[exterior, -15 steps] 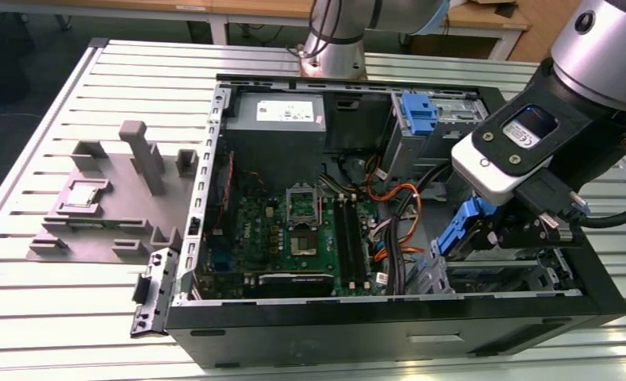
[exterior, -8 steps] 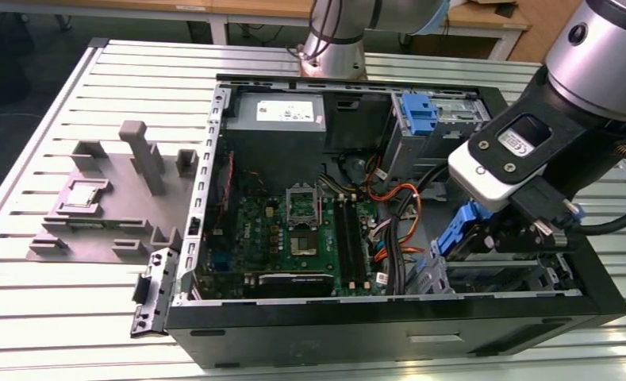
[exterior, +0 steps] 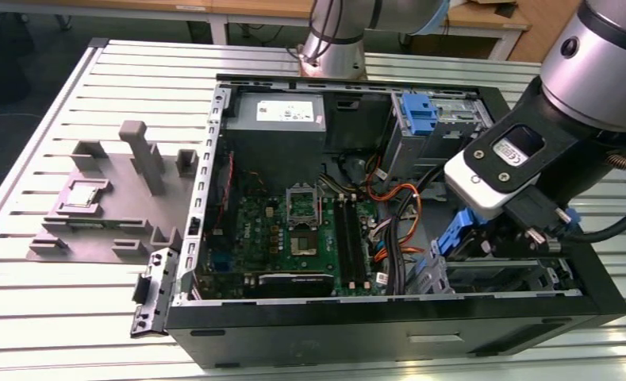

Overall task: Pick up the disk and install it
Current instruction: 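Insert the disk into the insertion slot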

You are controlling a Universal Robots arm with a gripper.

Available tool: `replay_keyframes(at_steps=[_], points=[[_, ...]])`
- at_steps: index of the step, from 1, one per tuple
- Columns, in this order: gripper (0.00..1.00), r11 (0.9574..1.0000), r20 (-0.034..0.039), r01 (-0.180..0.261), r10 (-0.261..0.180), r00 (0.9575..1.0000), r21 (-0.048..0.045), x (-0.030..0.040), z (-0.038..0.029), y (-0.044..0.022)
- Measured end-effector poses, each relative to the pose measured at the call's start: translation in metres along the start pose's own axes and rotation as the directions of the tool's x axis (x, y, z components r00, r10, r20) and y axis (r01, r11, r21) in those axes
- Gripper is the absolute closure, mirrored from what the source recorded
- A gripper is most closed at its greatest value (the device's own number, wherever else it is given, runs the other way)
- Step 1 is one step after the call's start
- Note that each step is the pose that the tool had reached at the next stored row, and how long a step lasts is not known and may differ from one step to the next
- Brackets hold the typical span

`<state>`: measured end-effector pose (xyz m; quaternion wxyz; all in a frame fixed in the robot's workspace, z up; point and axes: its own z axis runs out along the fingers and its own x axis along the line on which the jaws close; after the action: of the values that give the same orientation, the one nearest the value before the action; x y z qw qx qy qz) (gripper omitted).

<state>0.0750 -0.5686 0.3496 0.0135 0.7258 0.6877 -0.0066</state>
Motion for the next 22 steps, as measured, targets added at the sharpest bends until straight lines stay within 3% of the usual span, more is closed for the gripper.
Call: replay_keyframes(at_steps=[8, 22], points=[[0.63, 1.0, 0.0001, 0.0, 0.0, 1.0, 0.0, -0.0009, 0.0073, 0.0], [0.63, 1.0, 0.0066, 0.0, 0.0, 1.0, -0.0004, -0.0009, 0.0077, 0.0]])
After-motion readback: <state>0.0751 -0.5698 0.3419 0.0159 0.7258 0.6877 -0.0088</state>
